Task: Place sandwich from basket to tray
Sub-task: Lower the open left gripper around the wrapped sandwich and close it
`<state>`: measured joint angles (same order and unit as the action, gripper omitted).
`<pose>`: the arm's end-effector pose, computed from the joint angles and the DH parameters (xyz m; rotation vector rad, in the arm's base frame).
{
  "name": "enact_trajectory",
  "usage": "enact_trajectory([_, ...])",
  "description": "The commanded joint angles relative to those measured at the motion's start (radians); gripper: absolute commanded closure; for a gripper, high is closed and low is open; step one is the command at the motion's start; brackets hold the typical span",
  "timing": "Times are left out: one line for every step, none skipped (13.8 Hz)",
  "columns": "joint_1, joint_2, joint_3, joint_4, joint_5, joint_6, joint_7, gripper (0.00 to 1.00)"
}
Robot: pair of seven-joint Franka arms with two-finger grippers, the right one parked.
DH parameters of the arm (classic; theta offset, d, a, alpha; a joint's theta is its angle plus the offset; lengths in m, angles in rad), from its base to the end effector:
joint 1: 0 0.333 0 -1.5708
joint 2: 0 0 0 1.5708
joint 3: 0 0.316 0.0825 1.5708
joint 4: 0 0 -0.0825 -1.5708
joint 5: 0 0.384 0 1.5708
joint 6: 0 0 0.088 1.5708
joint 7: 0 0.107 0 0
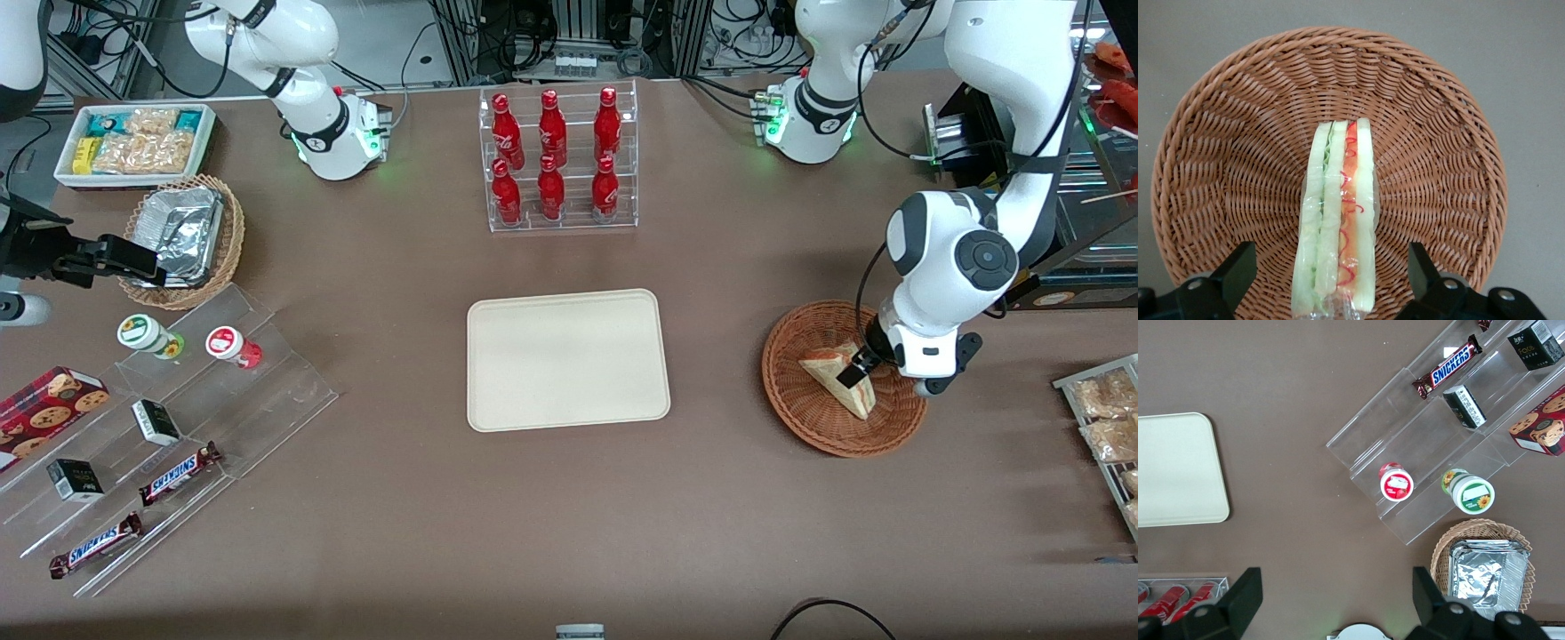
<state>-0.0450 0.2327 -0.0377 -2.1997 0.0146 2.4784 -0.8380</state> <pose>0.5568 -0.0461 0.2810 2.9068 1.1362 0.0650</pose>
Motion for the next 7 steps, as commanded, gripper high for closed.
enact_trajectory([-0.003, 0.023, -0.007, -0.012, -0.005, 0.045, -0.018, 0.0])
enact_trajectory([-0.003, 0.039, -0.022, -0.014, -0.005, 0.063, -0.02, 0.0])
enact_trajectory([-0.003, 0.049, -0.028, -0.014, -0.005, 0.079, -0.023, 0.0])
enact_trajectory([-0.003, 0.057, -0.028, -0.014, -0.005, 0.08, -0.032, 0.0])
enact_trajectory([-0.003, 0.063, -0.03, -0.014, -0.005, 0.08, -0.033, 0.0])
enact_trajectory([-0.003, 0.066, -0.03, -0.014, -0.005, 0.08, -0.033, 0.01])
enact_trajectory([-0.003, 0.068, -0.028, -0.014, -0.005, 0.08, -0.033, 0.05])
